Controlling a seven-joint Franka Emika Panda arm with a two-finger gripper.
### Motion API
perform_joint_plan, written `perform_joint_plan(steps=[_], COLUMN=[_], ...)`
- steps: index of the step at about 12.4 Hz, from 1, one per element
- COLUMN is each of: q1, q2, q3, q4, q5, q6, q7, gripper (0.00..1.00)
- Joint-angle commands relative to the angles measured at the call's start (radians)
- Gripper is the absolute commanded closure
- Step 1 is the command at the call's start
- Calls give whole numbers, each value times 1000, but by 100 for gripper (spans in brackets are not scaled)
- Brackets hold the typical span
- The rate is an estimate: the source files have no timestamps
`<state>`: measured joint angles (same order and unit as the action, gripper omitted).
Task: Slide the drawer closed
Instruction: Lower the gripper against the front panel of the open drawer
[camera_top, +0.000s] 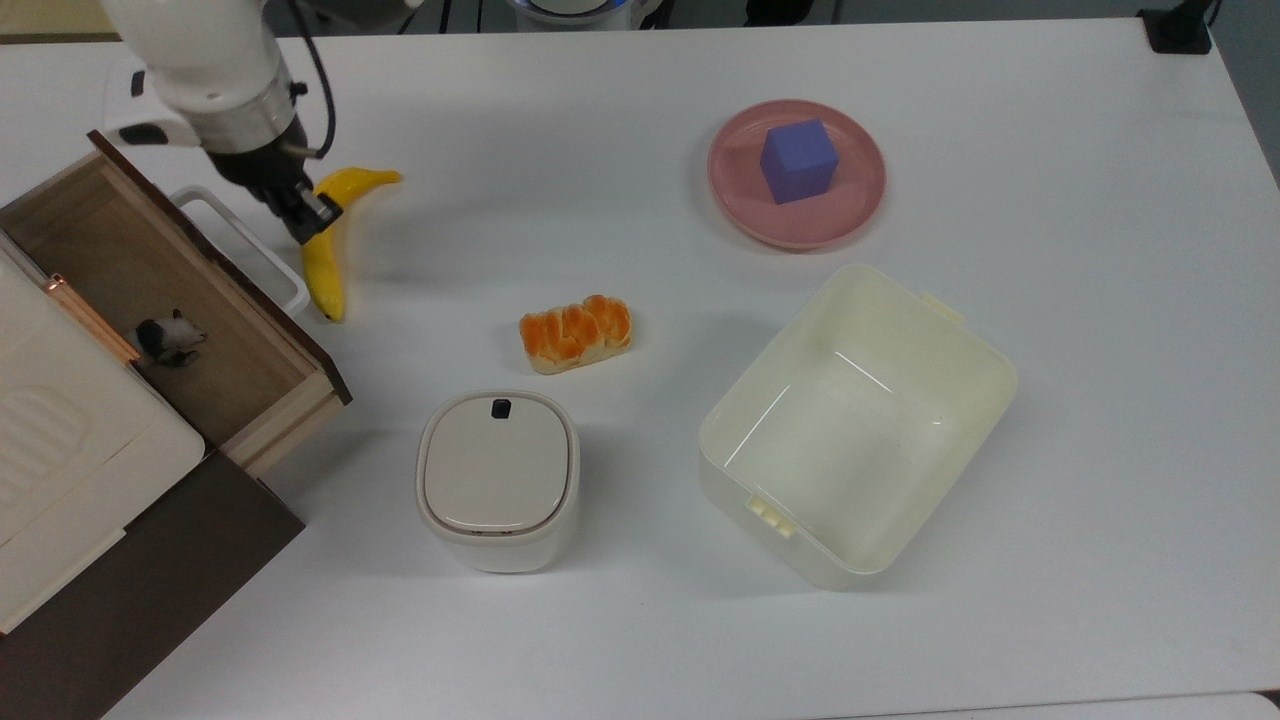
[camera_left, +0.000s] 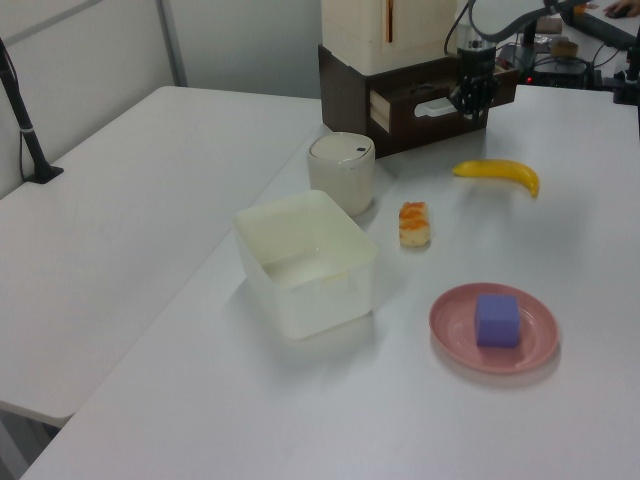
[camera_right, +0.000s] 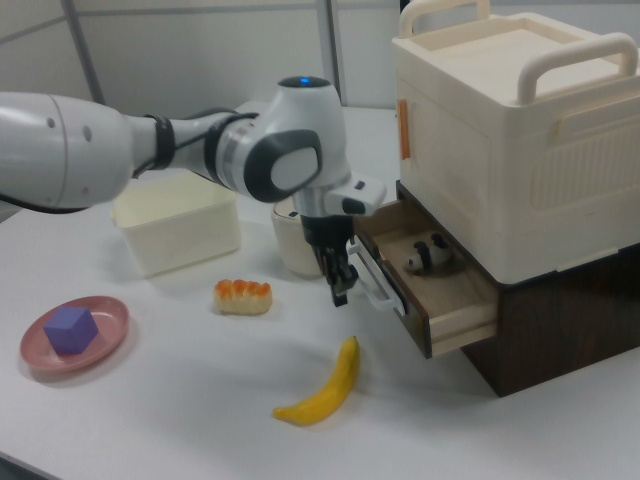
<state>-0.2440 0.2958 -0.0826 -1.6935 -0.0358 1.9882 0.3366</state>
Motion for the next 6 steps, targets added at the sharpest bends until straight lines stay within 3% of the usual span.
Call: perform_joint_plan(steps=[1, 6], q1=[-21, -23], q2=[37, 78], q3=[-2, -45], q4=[-3, 21], q5=[36, 45], q6=[96, 265], q7=[22, 22], gripper=[100, 100])
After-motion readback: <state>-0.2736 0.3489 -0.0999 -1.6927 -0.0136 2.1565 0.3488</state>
